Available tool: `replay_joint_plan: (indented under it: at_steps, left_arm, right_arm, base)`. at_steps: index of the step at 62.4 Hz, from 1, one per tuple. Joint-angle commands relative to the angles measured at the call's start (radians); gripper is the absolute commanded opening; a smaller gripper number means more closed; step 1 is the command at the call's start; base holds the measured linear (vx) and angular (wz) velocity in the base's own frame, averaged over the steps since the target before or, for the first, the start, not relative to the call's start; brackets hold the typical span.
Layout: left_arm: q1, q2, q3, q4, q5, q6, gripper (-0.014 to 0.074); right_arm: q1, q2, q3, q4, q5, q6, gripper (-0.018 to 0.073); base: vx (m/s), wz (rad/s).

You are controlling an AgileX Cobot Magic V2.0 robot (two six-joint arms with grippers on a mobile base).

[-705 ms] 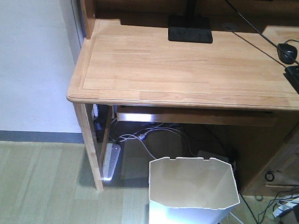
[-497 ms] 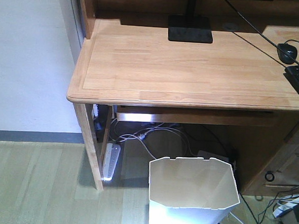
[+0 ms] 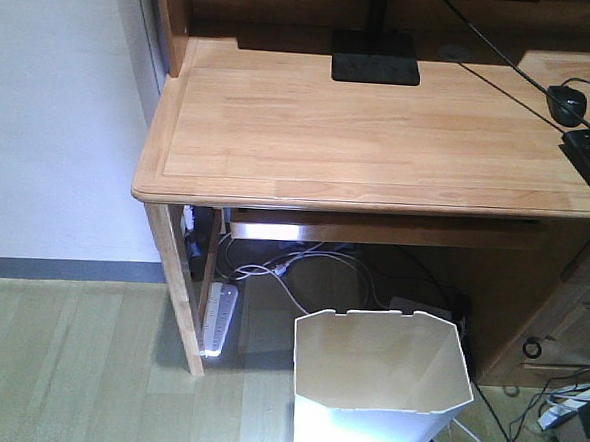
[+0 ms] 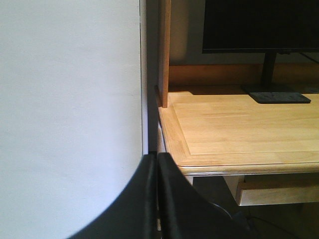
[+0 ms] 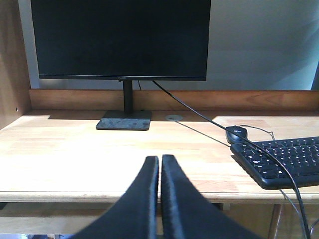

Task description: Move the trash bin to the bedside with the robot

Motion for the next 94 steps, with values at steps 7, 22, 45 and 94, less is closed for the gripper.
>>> replay_joint_plan:
  at_steps: [7,22,45,94]
  left_arm:
    - [-0.006,-0.010,0.028,-0.003,-0.078,-0.009,-0.0006]
    - [-0.006,-0.010,0.028,-0.003,-0.078,-0.009,-0.0006]
    - [-0.006,-0.010,0.028,-0.003,-0.078,-0.009,-0.0006]
    - [-0.006,-0.010,0.028,-0.003,-0.078,-0.009,-0.0006]
  right_arm:
    - [0.002,-0.012,0.019,-0.012,-0.068,-0.006,-0.0011]
    - [0.002,-0.012,0.019,-0.012,-0.068,-0.006,-0.0011]
    - [0.001,0.030,-0.033,0.027,-0.121,0.021,-0.0011]
    - [0.001,0.800,-0.358,0.080,0.053,0.027,-0.0011]
  base:
    - [0.00,0.00]
    - [0.00,0.00]
    - [0.00,0.00]
    - [0.00,0.00]
